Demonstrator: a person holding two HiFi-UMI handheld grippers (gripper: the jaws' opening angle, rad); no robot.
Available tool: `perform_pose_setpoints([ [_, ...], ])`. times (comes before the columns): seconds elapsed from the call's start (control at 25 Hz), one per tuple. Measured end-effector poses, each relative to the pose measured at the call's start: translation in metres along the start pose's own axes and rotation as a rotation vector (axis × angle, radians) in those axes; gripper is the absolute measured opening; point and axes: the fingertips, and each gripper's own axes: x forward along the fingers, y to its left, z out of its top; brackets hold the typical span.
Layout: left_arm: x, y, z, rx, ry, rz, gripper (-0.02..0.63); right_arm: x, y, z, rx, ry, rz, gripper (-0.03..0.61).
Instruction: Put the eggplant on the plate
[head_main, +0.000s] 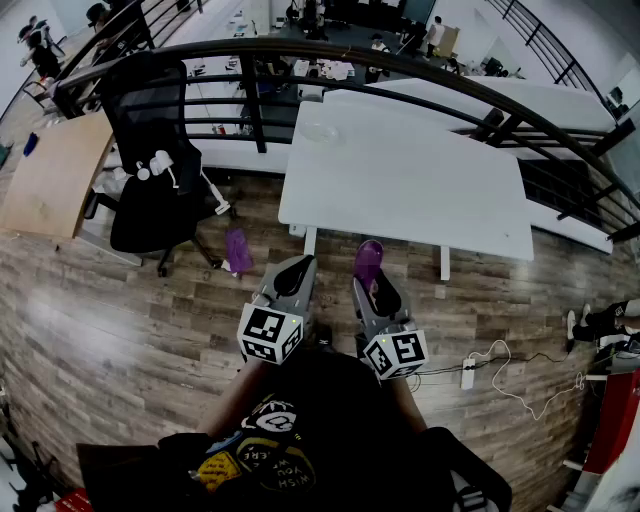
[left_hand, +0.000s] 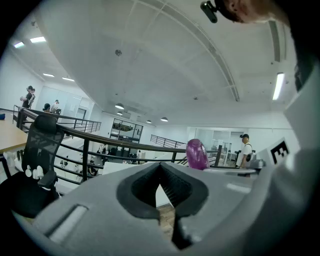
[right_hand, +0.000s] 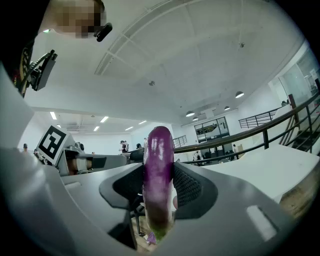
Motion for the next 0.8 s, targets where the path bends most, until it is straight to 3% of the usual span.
perform_pose_setpoints([
  [0.52, 0.010, -0.013, -0.005, -0.003, 0.013, 0.005, 0.005, -0.005, -0.013, -0.005, 0.020, 0.035, 0.017, 0.189],
  [0.8, 0.021, -0.025, -0.019, -0.015, 0.048, 0.025, 0.005, -0.012, -0.022, -0.009, 0.058, 0.033, 0.078, 0.190],
])
